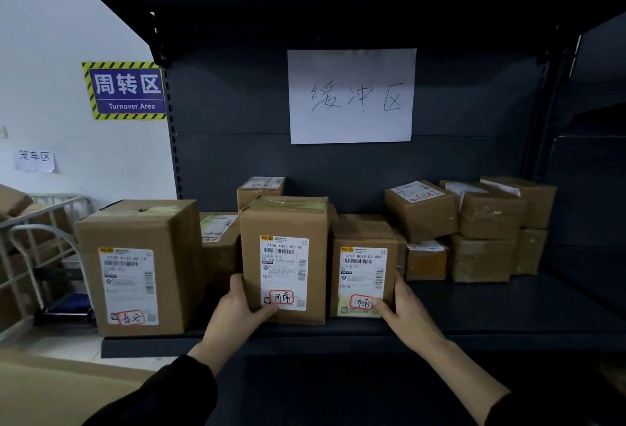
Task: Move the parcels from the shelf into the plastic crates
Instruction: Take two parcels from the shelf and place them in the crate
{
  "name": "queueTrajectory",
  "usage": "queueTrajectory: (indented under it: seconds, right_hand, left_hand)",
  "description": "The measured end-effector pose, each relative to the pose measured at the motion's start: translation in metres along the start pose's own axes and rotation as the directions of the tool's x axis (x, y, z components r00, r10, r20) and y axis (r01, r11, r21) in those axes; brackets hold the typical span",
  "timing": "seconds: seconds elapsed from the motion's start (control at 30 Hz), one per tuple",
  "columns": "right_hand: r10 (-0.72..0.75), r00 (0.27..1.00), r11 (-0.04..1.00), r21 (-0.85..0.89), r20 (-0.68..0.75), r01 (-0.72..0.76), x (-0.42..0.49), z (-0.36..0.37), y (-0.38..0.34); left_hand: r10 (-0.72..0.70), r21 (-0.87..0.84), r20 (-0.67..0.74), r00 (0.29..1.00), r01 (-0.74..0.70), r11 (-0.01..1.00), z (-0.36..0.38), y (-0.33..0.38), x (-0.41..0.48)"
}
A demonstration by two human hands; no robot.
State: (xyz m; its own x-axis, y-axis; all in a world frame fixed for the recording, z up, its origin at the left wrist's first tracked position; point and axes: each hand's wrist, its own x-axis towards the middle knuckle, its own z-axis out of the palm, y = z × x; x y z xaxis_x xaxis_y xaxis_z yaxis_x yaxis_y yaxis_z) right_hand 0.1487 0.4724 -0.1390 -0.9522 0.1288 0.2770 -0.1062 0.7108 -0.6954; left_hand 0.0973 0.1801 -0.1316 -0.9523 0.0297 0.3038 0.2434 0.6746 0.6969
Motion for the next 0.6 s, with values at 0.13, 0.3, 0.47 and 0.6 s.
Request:
queueTrajectory:
  seconds: [0.13, 0.3, 0.47, 0.6]
  right_hand:
    - [0.018, 1.000, 0.997, 0.077, 0.006, -0.018, 0.000, 0.005, -0.002]
    - [-0.028, 0.999, 0.989, 0.146, -0.040, 0.033, -0.008, 0.007, -0.001]
    - [-0.076, 0.992, 0.975, 0.200, -0.101, 0.096, -0.019, 0.006, -0.001]
    - [-0.145, 0.981, 0.962, 0.214, -0.126, 0.170, -0.022, 0.002, -0.004]
  left_hand:
    - [-0.033, -0.063, -0.010, 0.999, 0.033, 0.997, 0.005, 0.004, -0.003]
    - [-0.040, -0.102, -0.039, 0.998, 0.036, 0.994, 0.004, 0.006, -0.015]
    - [-0.028, -0.159, -0.088, 0.996, 0.014, 0.987, -0.001, 0.012, -0.032]
    - [-0.012, -0.176, -0.141, 0.990, -0.013, 0.984, -0.013, 0.016, -0.044]
